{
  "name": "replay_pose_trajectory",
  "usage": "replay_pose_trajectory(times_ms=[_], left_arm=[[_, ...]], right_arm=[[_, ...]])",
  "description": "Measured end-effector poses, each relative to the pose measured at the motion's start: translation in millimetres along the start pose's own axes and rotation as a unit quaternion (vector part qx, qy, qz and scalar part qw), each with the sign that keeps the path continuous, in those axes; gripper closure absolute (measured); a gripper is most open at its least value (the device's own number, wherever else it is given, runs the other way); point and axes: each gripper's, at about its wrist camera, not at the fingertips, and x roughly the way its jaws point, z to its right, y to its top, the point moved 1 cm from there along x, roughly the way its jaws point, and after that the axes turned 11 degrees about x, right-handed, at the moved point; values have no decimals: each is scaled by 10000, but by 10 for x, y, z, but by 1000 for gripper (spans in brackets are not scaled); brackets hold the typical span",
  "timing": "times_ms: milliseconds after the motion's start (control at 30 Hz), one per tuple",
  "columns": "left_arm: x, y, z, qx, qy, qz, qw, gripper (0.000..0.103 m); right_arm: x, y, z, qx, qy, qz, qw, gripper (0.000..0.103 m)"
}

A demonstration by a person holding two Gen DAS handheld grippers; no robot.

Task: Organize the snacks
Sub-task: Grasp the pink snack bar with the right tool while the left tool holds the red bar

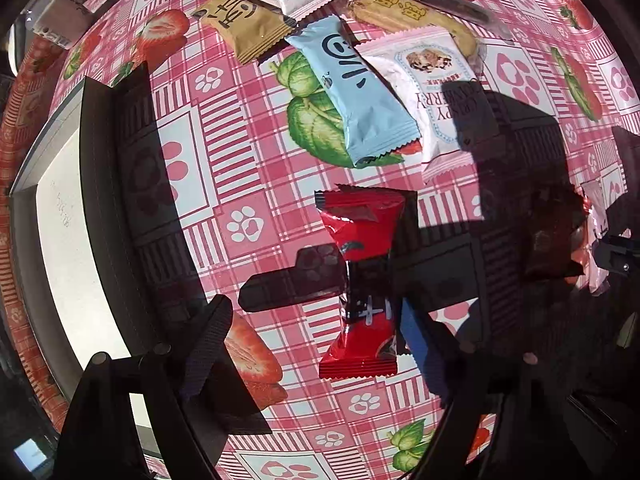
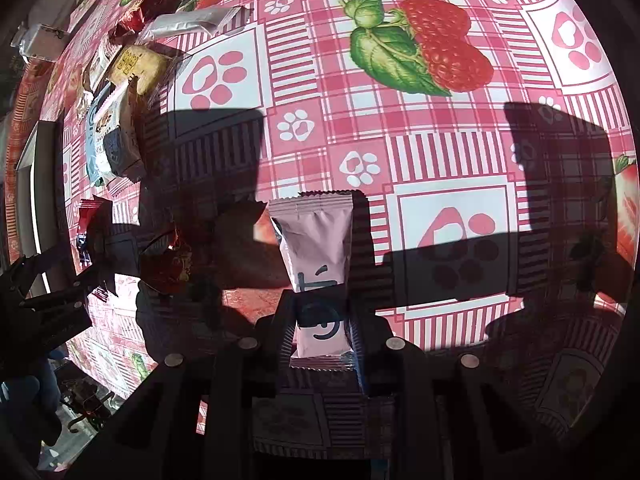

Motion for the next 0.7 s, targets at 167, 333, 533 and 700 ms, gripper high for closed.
replay_pose_trajectory(times_ms=[167, 333, 533, 700], left_arm=[[136, 90, 196, 420, -76, -11, 9991, 15], [297, 295, 90, 241, -12, -184, 9995, 1], [717, 491, -141, -69, -269, -263, 9993, 0], [572, 216, -242, -176, -278, -132, 9994, 0]], right_arm=[[-235, 55, 308, 627, -222, 186, 9976, 9], [-253, 221, 341, 554, -540, 84, 9970, 9], [-141, 483, 153, -112, -896, -108, 9959, 0], [-170, 517, 312, -155, -717, -189, 9971, 0]])
